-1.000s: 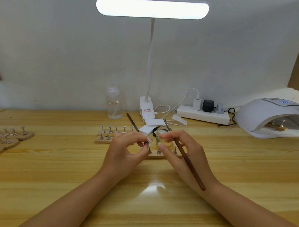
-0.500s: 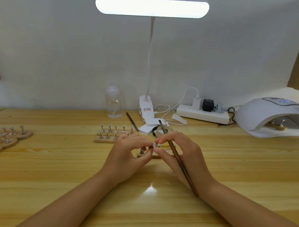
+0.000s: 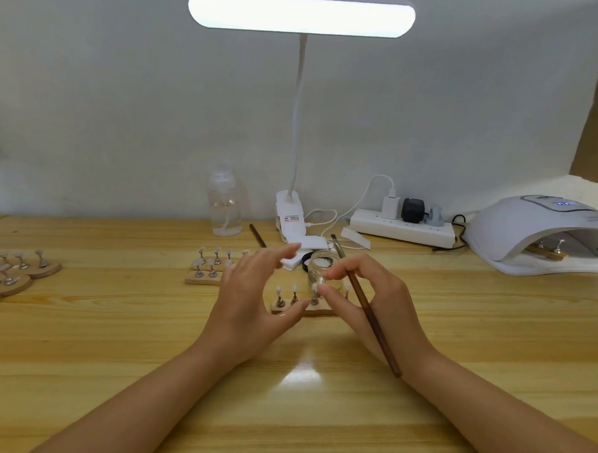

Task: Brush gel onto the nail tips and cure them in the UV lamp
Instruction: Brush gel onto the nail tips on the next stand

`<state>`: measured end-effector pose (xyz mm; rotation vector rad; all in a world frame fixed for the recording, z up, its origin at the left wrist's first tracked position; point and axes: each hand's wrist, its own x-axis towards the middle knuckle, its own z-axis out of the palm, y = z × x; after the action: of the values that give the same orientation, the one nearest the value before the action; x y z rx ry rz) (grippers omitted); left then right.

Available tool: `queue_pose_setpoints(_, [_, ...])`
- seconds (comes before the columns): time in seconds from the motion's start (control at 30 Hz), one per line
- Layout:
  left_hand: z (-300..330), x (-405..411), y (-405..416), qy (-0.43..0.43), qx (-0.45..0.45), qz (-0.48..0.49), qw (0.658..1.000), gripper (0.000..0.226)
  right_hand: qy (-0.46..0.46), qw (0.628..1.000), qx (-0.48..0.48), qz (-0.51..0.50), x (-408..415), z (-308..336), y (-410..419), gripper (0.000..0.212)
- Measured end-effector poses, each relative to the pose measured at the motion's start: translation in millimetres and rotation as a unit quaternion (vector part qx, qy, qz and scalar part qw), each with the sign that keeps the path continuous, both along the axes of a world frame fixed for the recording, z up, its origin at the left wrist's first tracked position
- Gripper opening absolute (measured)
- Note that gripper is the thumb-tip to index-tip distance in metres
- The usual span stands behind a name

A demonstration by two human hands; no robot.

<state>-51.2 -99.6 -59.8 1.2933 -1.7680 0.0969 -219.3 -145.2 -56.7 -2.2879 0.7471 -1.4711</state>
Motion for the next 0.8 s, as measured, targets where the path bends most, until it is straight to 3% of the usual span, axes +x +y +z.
queue_pose_setpoints(0.2, [-4.4, 3.8, -6.7, 0.029, 0.135, 0.032, 0.990, 0.079, 0.028, 0.999, 0.033, -0.029, -16.2, 1.9, -16.9, 0.018])
queue_pose_setpoints(0.33, [-6.4, 6.3, -8.2, 0.042, 0.175, 0.032, 0.983, 0.072, 0.061, 0.997, 0.034, -0.028, -12.9, -2.2, -19.0, 0.016])
queue_pose_setpoints(0.8, [-4.2, 6.1, -5.3, 0.074, 0.172, 0.018, 0.982, 0.066, 0.118, 0.991, 0.057, -0.021, -11.9, -1.7, -19.6, 0.018])
